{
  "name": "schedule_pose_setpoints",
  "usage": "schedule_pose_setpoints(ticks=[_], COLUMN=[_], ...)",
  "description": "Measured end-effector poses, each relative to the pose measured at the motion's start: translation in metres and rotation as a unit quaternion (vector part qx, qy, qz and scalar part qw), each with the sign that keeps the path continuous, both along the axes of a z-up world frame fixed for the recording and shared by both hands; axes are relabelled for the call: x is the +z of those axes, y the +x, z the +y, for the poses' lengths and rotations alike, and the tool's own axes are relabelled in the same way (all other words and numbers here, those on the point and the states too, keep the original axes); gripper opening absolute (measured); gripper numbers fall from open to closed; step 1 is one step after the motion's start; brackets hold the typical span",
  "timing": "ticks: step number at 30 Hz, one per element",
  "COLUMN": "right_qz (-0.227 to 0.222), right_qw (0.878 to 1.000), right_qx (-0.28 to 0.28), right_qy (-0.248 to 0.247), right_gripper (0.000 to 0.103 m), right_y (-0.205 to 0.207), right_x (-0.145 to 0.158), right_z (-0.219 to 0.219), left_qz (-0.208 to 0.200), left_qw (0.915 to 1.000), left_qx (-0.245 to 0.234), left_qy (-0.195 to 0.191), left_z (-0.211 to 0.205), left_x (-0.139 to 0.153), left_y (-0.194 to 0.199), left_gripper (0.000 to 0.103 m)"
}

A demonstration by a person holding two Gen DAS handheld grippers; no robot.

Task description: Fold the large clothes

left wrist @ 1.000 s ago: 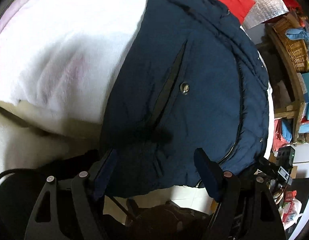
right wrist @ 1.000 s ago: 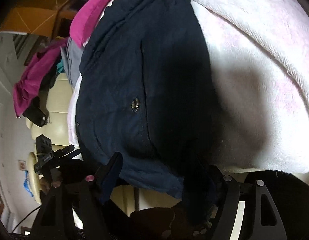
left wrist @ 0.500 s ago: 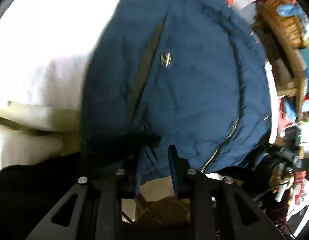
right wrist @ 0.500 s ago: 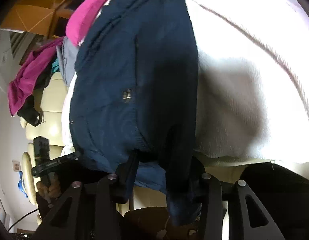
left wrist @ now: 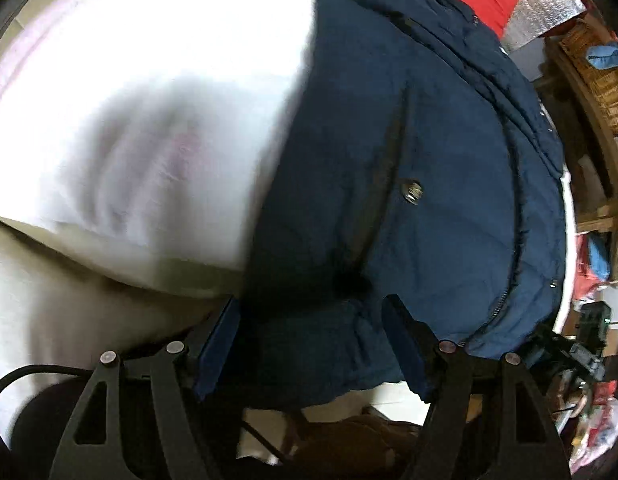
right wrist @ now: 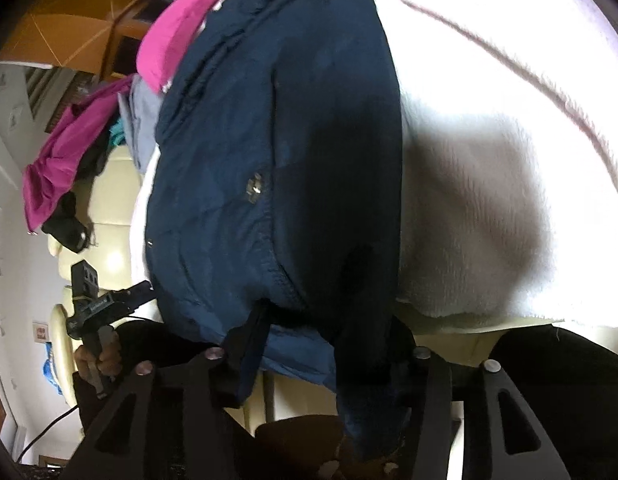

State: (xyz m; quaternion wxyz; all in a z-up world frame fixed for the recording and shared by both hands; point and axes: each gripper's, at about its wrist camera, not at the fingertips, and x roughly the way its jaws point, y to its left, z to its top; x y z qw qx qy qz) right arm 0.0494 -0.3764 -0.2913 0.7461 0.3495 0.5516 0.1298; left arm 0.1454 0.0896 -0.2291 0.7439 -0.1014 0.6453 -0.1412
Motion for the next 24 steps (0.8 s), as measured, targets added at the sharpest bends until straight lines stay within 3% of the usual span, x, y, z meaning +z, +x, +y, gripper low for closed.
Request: schedule_pose_setpoints(ticks=[2,4,6,8,11,12,13,14,17,18,20,21,24], right_qz=[-0.007,-0.012,-0.027,-0.068,-0.098,-0.087,-0.057,-0.029,-0.004,-0.005,-0.033,-0.045,-0.099], right_qw=[1.0,0.999,0.999,0.997,0.994,0.995,0.997,0.999,0.999,0.999,0.998,0.997,0.993], right_qx=[0.006,0.013,0.024,0.035,0.047,0.052,0.05,0.041,0.037,0.038,0.05,0.053,0.062], right_qy=[-0.01,-0.027,-0.025,-0.004,0.008,0.008,0.006,0.006,-0.022,-0.026,-0.025,-0.027,-0.03], right_gripper=[0.059,0.057,0.044,0.038,0.04,0.043,0.058,0.066,0.062,0.059,0.035,0.03,0.019], right_y=[0.001,0.002,0.001,0.0,0.004,0.007,0.012,0.014,0.015,0.015,0.013,0.012,0.011], right_x=[0.002,0.007,0.018,0.037,0.051,0.046,0.033,0.02,0.002,0.004,0.02,0.027,0.06], right_z=[0.004,0.01,0.017,0.021,0.022,0.021,0.019,0.015,0.012,0.013,0.014,0.016,0.015], left_qz=[-0.005,-0.012,-0.021,-0.031,-0.018,-0.011,-0.001,0.003,-0.007,-0.01,-0.02,-0.022,-0.032], left_qw=[0.9999,0.9996,0.9988,0.9981,0.9984,0.9989,0.9992,0.9991,0.9985,0.9985,0.9983,0.9982,0.9976], left_qx=[-0.013,-0.025,-0.042,-0.048,-0.031,-0.024,-0.018,-0.021,-0.05,-0.052,-0.055,-0.055,-0.057], left_qy=[-0.005,-0.01,-0.012,-0.022,-0.043,-0.039,-0.036,-0.035,-0.02,-0.014,-0.001,0.004,-0.022], left_z=[-0.009,-0.018,-0.03,-0.03,-0.019,-0.016,-0.016,-0.017,-0.032,-0.037,-0.04,-0.045,-0.044], left_x=[-0.004,-0.006,-0.005,0.003,0.0,-0.004,-0.009,-0.011,-0.013,-0.013,-0.011,-0.009,0.004], left_y=[0.001,-0.001,-0.004,-0.005,0.002,0.001,0.002,-0.001,-0.004,-0.005,-0.005,-0.004,-0.001], left_gripper=[0.073,0.07,0.041,0.034,0.034,0.041,0.048,0.062,0.066,0.059,0.033,0.021,0.011])
